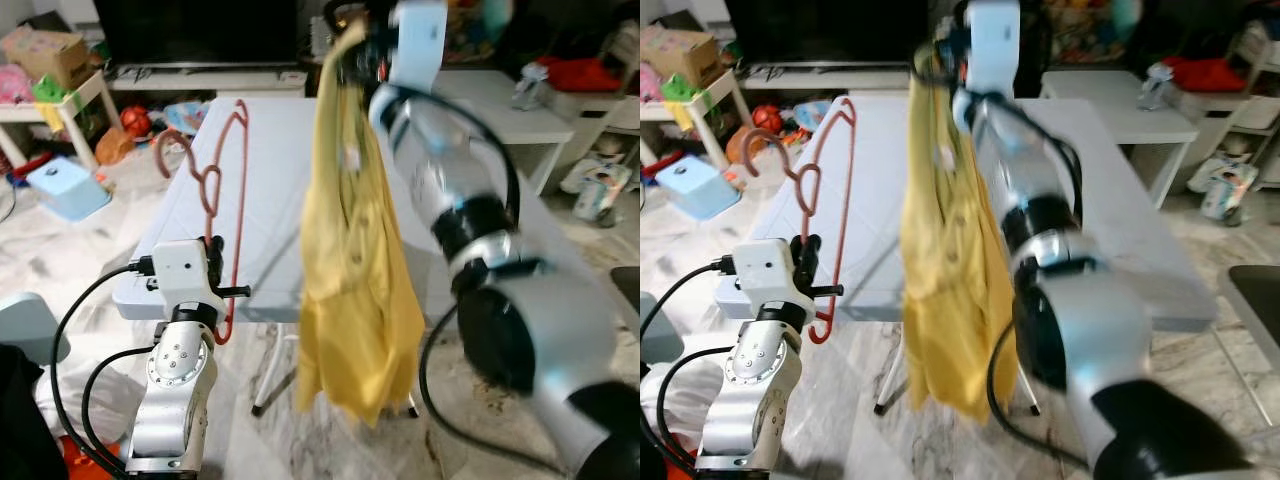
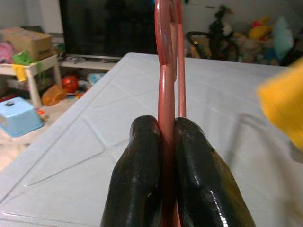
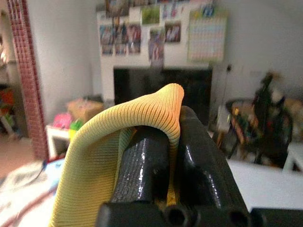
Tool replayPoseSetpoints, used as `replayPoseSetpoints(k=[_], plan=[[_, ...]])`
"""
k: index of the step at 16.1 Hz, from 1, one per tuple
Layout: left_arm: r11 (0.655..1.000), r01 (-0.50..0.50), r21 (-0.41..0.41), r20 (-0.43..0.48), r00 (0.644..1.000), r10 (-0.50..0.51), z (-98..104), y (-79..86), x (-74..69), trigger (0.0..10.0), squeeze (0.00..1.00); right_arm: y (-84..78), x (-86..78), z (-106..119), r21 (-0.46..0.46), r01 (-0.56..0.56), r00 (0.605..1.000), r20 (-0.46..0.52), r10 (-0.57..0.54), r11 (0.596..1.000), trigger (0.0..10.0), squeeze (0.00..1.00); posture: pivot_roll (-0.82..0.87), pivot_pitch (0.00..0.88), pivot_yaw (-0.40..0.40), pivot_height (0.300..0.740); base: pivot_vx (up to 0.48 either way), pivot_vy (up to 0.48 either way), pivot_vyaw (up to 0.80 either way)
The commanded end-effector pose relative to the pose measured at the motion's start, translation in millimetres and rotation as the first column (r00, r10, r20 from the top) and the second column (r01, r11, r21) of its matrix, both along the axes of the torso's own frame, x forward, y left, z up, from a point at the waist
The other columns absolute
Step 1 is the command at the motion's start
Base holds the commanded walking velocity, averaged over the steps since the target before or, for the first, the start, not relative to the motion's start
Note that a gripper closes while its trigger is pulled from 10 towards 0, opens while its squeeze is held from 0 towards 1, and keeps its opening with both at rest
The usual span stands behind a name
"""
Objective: Hang hanger
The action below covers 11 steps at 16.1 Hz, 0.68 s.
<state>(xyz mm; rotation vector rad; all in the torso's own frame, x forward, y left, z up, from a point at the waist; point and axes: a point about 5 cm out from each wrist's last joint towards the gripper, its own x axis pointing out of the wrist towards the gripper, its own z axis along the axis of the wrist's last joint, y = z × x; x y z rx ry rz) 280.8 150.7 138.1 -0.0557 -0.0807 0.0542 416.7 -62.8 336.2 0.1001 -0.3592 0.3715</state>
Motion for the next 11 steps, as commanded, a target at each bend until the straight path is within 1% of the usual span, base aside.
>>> replayPoseSetpoints(k=[1, 2, 3, 4, 5, 6, 7, 8, 9, 10, 11], plan=[[1.000, -0.020, 0.010, 0.020, 1.000, 0.019, 5.7, 1.5, -1.5, 10.0, 0.00, -10.7, -8.6, 55.2, 0.064, 0.045, 0.981, 0.186, -0.056, 0.997, 10.0, 0.00, 0.04, 0.000, -0.062, 0.740, 0.000, 0.000, 0.00], [1.000, -0.028, 0.012, 0.023, 0.999, 0.028, 6.3, 2.3, -1.8, 10.0, 0.00, -16.3, -12.0, 72.6, 0.086, 0.071, 0.967, 0.238, -0.090, 0.994, 10.0, 0.00, 0.04, 0.000, -0.067, 0.740, 0.000, 0.000, 0.00], [0.999, -0.039, 0.015, 0.025, 0.999, 0.038, 6.7, 3.6, -1.7, 10.0, 0.00, -25.5, -16.2, 89.0, 0.110, 0.108, 0.946, 0.295, -0.136, 0.988, 10.0, 0.00, 0.04, 0.000, -0.070, 0.740, 0.000, 0.000, 0.00], [0.999, -0.047, 0.018, 0.028, 0.999, 0.047, 7.1, 4.8, -1.5, 10.0, 0.00, -32.9, -17.6, 94.7, 0.119, 0.140, 0.932, 0.320, -0.171, 0.983, 10.0, 0.00, 0.04, 0.000, -0.070, 0.740, 0.000, 0.000, 0.00], [0.999, -0.049, 0.019, 0.030, 0.998, 0.049, 7.3, 4.7, -1.4, 10.0, 0.00, -36.5, -15.4, 88.8, 0.108, 0.161, 0.932, 0.311, -0.187, 0.981, 10.0, 0.00, 0.03, 0.000, -0.073, 0.740, 0.000, 0.000, 0.00], [0.999, -0.051, 0.018, 0.031, 0.998, 0.050, 7.4, 4.1, -1.5, 10.0, 0.00, -37.0, -11.3, 75.3, 0.071, 0.176, 0.939, 0.289, -0.189, 0.982, 10.0, 0.00, 0.03, 0.000, -0.073, 0.740, 0.000, 0.000, 0.00], [0.999, -0.030, 0.018, 0.032, 0.999, 0.030, 6.7, 1.1, -2.4, 10.0, 0.00, -35.7, 2.2, 17.7, -0.108, 0.227, 0.965, 0.158, -0.208, 0.968, 10.0, 0.00, 0.02, 0.000, -0.069, 0.740, 0.000, 0.000, 0.00], [0.999, -0.011, 0.030, 0.029, 1.000, 0.010, 4.7, -1.4, -3.6, 10.0, 0.00, -39.6, 7.9, -33.0, -0.245, 0.224, 0.974, 0.025, -0.224, 0.943, 10.0, 0.00, 0.01, 0.000, -0.063, 0.740, 0.000, 0.000, 0.00], [1.000, -0.006, 0.028, 0.022, 1.000, 0.005, 3.4, -2.2, -3.5, 10.0, 0.00, -44.8, 8.6, -66.1, -0.320, 0.202, 0.968, -0.076, -0.237, 0.926, 10.0, 0.00, 0.00, 0.000, -0.060, 0.740, 0.000, 0.000, 0.00], [1.000, -0.002, 0.024, 0.021, 1.000, 0.002, 3.2, -2.7, -2.7, 10.0, 0.00, -52.2, 6.4, -98.6, -0.347, 0.162, 0.953, -0.187, -0.237, 0.924, 10.0, 0.00, 0.00, 0.000, -0.053, 0.740, 0.000, 0.000, 0.00], [1.000, 0.003, 0.022, 0.023, 1.000, -0.004, 4.3, -3.5, -1.5, 10.0, 0.00, -60.6, 2.5, -125.0, -0.366, 0.125, 0.931, -0.277, -0.236, 0.922, 10.0, 0.00, 0.00, 0.000, -0.050, 0.740, 0.000, 0.000, 0.00]])
